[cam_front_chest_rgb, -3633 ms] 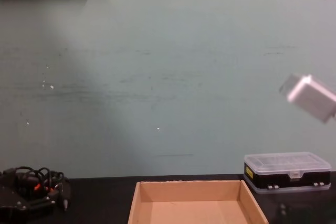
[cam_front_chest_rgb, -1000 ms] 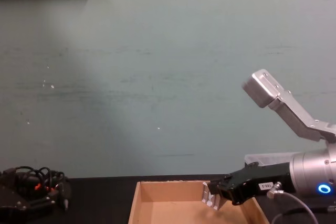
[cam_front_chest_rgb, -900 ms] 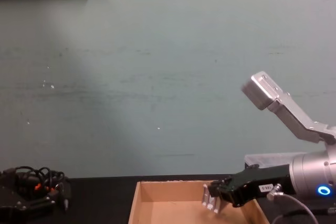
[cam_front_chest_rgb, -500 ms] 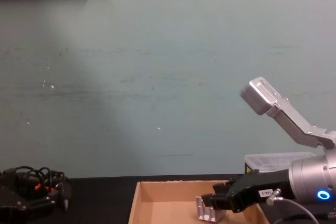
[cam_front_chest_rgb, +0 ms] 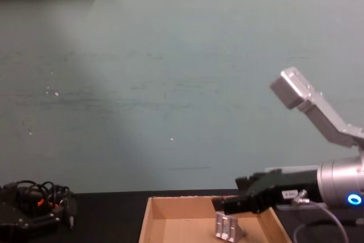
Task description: Use one hand to pick up the angle iron from the table and place it into the box.
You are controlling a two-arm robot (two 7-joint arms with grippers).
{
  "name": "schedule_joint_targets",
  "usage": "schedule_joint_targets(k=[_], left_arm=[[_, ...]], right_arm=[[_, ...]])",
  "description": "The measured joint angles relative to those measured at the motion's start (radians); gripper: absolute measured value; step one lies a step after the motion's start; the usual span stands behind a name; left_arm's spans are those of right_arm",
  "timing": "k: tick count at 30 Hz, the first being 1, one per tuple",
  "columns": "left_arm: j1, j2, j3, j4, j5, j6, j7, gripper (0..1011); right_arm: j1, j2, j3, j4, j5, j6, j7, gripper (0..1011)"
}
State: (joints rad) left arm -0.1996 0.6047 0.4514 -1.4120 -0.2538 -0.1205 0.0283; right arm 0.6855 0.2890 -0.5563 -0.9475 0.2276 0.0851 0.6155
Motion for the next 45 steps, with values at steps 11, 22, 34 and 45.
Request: schedule_joint_targets(k=[11, 22, 34, 45], left_arm=[[0.0, 0.0, 0.0, 0.0, 0.0, 0.0, 0.0, 1000], [0.0, 0.0, 0.0, 0.0, 0.0, 0.0, 0.0, 1000], [0.0, 0.0, 0.0, 0.0, 0.0, 0.0, 0.0, 1000], [0.0, 0.0, 0.0, 0.0, 0.0, 0.0, 0.0, 1000]], right_arm=[[-0.045, 0.063, 0.031, -0.18, 0.054, 0.029, 0.031, 1003], [-0.055, 0.142, -0.016, -0.298, 0.102, 0.072, 0.155, 1003], [-0.015, 0.204, -0.129, -0.307, 0.108, 0.066, 0.355, 1003], [0.012, 0.211, -0.184, -0.295, 0.119, 0.046, 0.412, 1003]])
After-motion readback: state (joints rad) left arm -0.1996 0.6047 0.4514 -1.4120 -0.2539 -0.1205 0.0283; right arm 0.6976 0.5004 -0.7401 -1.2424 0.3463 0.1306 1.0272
